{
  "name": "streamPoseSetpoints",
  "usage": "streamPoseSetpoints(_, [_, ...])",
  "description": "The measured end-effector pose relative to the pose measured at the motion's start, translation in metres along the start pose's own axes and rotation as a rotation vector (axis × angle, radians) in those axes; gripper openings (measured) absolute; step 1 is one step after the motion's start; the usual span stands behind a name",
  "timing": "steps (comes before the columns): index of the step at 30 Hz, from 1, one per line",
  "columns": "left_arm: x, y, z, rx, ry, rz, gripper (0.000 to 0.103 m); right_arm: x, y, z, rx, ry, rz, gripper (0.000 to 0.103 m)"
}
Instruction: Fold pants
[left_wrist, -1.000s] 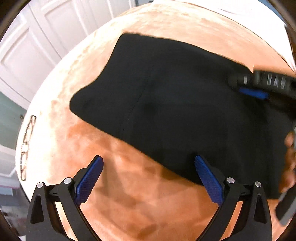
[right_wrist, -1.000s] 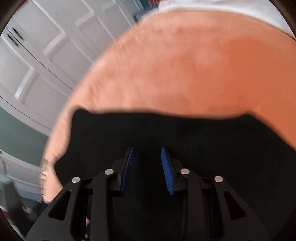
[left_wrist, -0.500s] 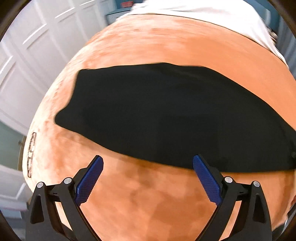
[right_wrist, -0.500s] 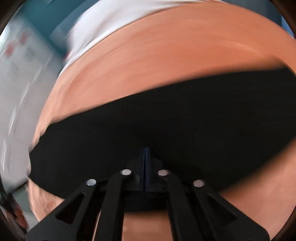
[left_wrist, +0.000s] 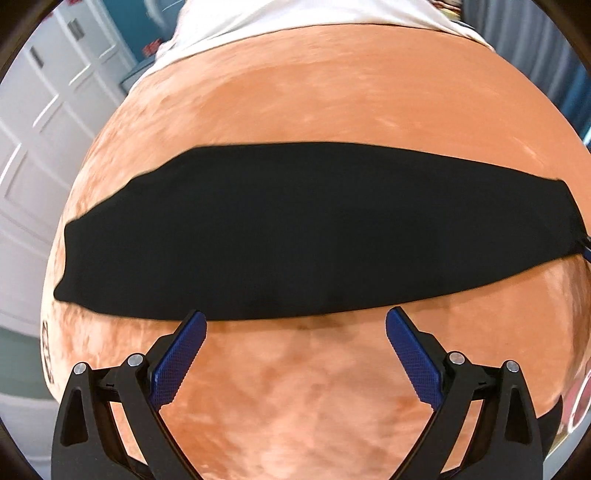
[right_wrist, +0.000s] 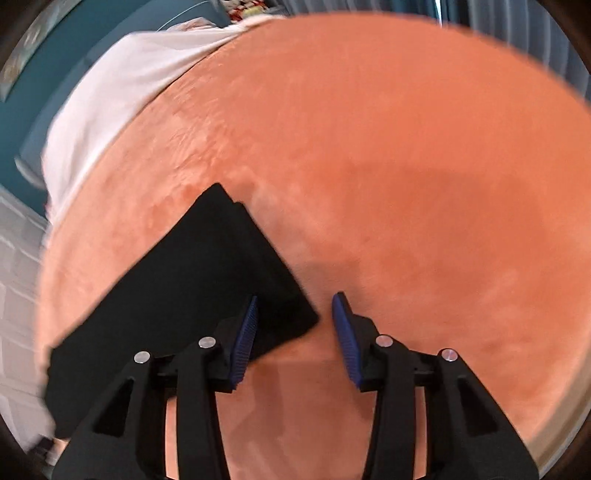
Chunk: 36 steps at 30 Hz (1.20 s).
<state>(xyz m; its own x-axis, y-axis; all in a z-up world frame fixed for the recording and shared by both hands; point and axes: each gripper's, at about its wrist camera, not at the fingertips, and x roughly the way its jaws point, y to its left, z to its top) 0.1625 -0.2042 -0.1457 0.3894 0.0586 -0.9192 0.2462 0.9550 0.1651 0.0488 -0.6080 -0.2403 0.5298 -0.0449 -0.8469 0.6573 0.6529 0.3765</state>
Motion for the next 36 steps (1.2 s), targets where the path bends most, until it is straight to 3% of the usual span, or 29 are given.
streamPoseSetpoints(3, [0.0,-0.016,0.001,0.029,0.008,0.012,0.096,0.003,0.0,0.002,-0.005,-0.001,0.023,0.03])
streamPoseSetpoints(4, [0.002,-0.017,0.0,0.032,0.009,0.013,0.096,0.001,0.001,0.003,0.008,0.011,0.054,0.019])
streamPoseSetpoints(7, [0.004,-0.001,-0.002,0.029,0.004,0.015,0.096,-0.024,0.019,0.001,0.042,-0.023,0.176,0.018])
streamPoseSetpoints(10, [0.008,0.019,-0.013,-0.007,0.014,0.017,0.096,-0.048,0.081,-0.009,-0.072,-0.038,0.265,0.018])
streamPoseSetpoints(15, [0.015,0.08,-0.027,-0.117,0.046,0.009,0.096,-0.052,0.232,-0.061,-0.325,0.05,0.412,0.018])
streamPoseSetpoints(20, [0.021,0.154,-0.054,-0.209,0.068,0.032,0.096,-0.009,0.363,-0.149,-0.541,0.198,0.429,0.018])
streamPoseSetpoints(25, [0.029,0.232,-0.084,-0.315,0.098,0.041,0.096,0.046,0.431,-0.231,-0.662,0.331,0.38,0.02])
streamPoseSetpoints(26, [0.032,0.248,-0.088,-0.34,0.103,0.038,0.096,0.064,0.438,-0.251,-0.702,0.37,0.335,0.023])
streamPoseSetpoints(28, [0.035,0.265,-0.089,-0.362,0.107,0.031,0.096,0.06,0.439,-0.262,-0.721,0.301,0.307,0.023])
streamPoseSetpoints(29, [0.037,0.276,-0.089,-0.373,0.101,0.037,0.096,0.051,0.437,-0.261,-0.699,0.293,0.318,0.028])
streamPoseSetpoints(30, [0.038,0.282,-0.088,-0.378,0.094,0.044,0.096,0.039,0.43,-0.254,-0.655,0.289,0.352,0.033])
streamPoseSetpoints(32, [0.042,0.299,-0.085,-0.406,0.073,0.051,0.096,0.005,0.402,-0.231,-0.567,0.209,0.396,0.058])
streamPoseSetpoints(34, [0.052,0.326,-0.081,-0.472,0.056,0.024,0.096,-0.021,0.365,-0.201,-0.524,0.106,0.329,0.076])
streamPoseSetpoints(36, [0.069,0.357,-0.078,-0.574,0.059,0.022,0.096,-0.026,0.338,-0.177,-0.515,0.08,0.252,0.077])
